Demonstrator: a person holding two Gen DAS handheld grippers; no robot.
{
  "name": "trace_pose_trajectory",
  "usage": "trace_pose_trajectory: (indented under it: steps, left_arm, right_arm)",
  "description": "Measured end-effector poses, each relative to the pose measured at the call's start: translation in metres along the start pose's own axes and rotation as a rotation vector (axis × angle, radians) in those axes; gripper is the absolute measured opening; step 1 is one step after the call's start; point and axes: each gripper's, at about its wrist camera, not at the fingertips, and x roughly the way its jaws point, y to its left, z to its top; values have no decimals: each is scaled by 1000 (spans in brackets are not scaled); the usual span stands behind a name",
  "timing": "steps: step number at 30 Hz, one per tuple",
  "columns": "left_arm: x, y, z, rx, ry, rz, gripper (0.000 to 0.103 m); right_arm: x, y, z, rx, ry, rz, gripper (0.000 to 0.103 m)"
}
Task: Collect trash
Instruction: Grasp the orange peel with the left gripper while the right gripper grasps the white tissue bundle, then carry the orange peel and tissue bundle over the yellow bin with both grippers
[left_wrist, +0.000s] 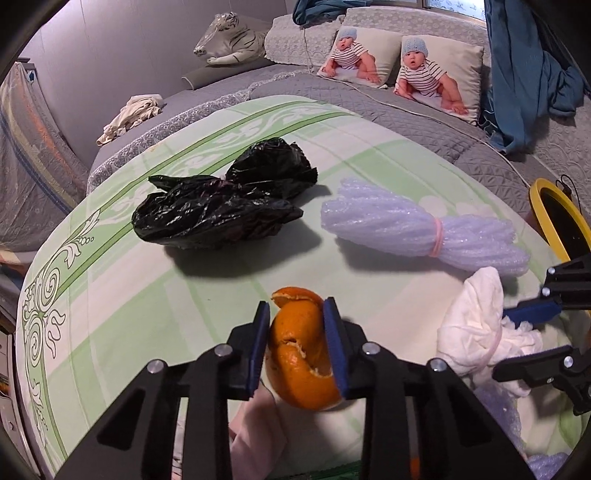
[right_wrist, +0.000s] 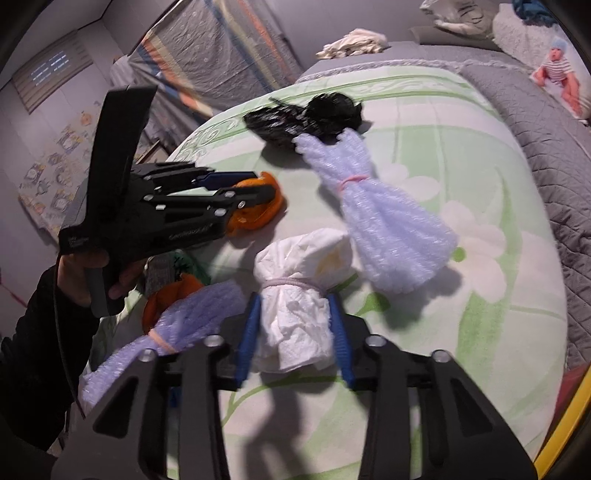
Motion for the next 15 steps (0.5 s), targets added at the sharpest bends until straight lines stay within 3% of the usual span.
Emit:
trace_pose_trajectory:
  steps: [3, 15]
  left_arm:
    - [1, 1, -2, -9, 11, 14, 20]
    - [-22, 10, -5, -83, -23, 17, 18]
  right_arm:
    - [1, 1, 0, -3, 0, -8, 29]
    - [-23, 6, -4, 1, -48, -20, 24]
